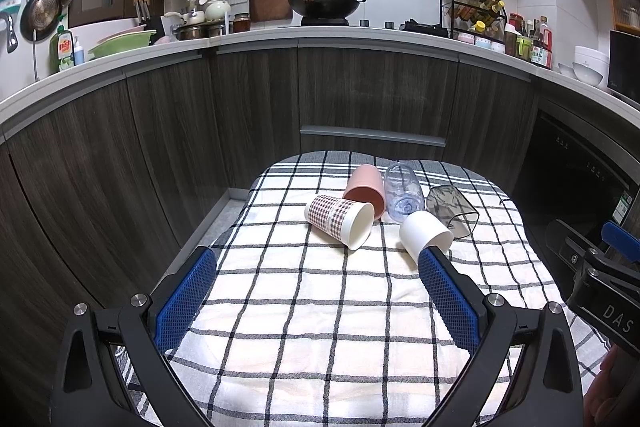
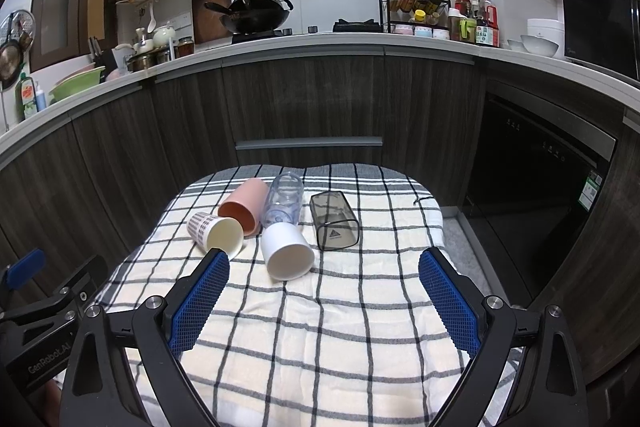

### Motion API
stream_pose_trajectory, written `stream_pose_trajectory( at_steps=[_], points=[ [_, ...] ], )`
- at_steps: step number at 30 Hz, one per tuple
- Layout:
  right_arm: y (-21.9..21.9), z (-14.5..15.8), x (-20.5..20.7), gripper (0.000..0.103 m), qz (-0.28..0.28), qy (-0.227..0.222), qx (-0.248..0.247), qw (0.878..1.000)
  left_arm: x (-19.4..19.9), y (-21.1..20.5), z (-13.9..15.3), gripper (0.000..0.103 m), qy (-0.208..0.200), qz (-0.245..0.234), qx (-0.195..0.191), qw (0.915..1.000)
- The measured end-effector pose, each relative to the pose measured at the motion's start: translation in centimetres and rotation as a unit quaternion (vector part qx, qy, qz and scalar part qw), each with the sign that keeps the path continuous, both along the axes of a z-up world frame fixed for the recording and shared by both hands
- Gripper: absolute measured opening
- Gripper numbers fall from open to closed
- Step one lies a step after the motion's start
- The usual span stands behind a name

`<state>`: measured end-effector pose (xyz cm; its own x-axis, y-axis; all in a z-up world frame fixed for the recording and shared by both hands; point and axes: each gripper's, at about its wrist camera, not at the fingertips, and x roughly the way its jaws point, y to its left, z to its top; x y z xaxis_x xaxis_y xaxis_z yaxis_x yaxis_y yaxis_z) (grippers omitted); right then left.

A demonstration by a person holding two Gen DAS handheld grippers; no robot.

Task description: Flip cup upside down

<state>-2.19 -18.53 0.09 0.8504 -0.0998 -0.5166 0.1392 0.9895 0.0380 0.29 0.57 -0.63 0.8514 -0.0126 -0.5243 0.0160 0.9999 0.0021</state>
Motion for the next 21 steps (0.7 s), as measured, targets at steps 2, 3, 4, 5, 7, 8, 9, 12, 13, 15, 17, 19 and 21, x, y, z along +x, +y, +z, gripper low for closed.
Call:
stream_pose_trajectory(
  at_steps=[2, 3, 4, 5, 7, 8, 9, 12, 13, 15, 17, 19, 21],
  points=[
    [0.1, -0.1, 0.1, 0.096, 0.000, 0.000, 0.000, 1.000, 0.0, 0.0, 0.0, 0.103, 0.000, 0.000, 0.000, 1.0000],
    [0.1, -0.1, 0.1, 0.096, 0.000, 0.000, 0.001, 1.000, 0.0, 0.0, 0.0, 0.103, 0.000, 0.000, 0.000, 1.0000],
    [0.1, -0.1, 0.0, 0.096, 0.000, 0.000, 0.000, 1.000, 0.1, 0.1, -0.1, 0.103, 0.000, 0.000, 0.000, 1.0000],
    [0.1, -0.1, 0.0, 0.096, 0.000, 0.000, 0.000, 1.000, 0.0, 0.0, 0.0, 0.103, 0.000, 0.000, 0.000, 1.0000],
    [0.1, -0.1, 0.0, 0.096, 0.000, 0.000, 0.000, 1.000, 0.0, 0.1, -0.1, 0.103, 0.000, -0.001, 0.000, 1.0000],
    [0.1, -0.1, 0.0, 0.096, 0.000, 0.000, 0.000, 1.000, 0.0, 0.1, 0.0, 0.103, 0.001, -0.001, 0.000, 1.0000],
    [0.0, -0.1, 0.1, 0.096, 0.000, 0.000, 0.000, 1.000, 0.1, 0.1, 0.0, 0.103, 0.001, -0.001, -0.001, 1.0000],
    [0.2, -0.1, 0.1, 0.096, 0.000, 0.001, 0.000, 1.000, 0.4, 0.2, -0.7, 0.103, 0.003, 0.001, -0.001, 1.0000],
    [0.3, -0.1, 0.2, 0.096, 0.000, 0.001, 0.000, 1.000, 0.5, 0.3, -0.8, 0.103, 0.003, 0.001, -0.002, 1.0000],
    [0.3, -0.2, 0.2, 0.096, 0.000, 0.001, 0.000, 1.000, 0.5, 0.2, -0.8, 0.103, 0.003, 0.001, -0.001, 1.0000],
    [0.3, -0.2, 0.2, 0.096, 0.000, 0.002, 0.000, 1.000, 0.5, 0.3, -1.0, 0.103, 0.004, 0.001, -0.002, 1.0000],
    [0.3, -0.2, 0.2, 0.096, 0.000, 0.001, 0.000, 1.000, 0.5, 0.3, -1.1, 0.103, 0.004, 0.001, -0.002, 1.0000],
    [0.3, -0.2, 0.2, 0.096, 0.000, 0.001, 0.000, 1.000, 0.5, 0.3, -0.9, 0.103, 0.004, 0.001, -0.002, 1.0000]
  ],
)
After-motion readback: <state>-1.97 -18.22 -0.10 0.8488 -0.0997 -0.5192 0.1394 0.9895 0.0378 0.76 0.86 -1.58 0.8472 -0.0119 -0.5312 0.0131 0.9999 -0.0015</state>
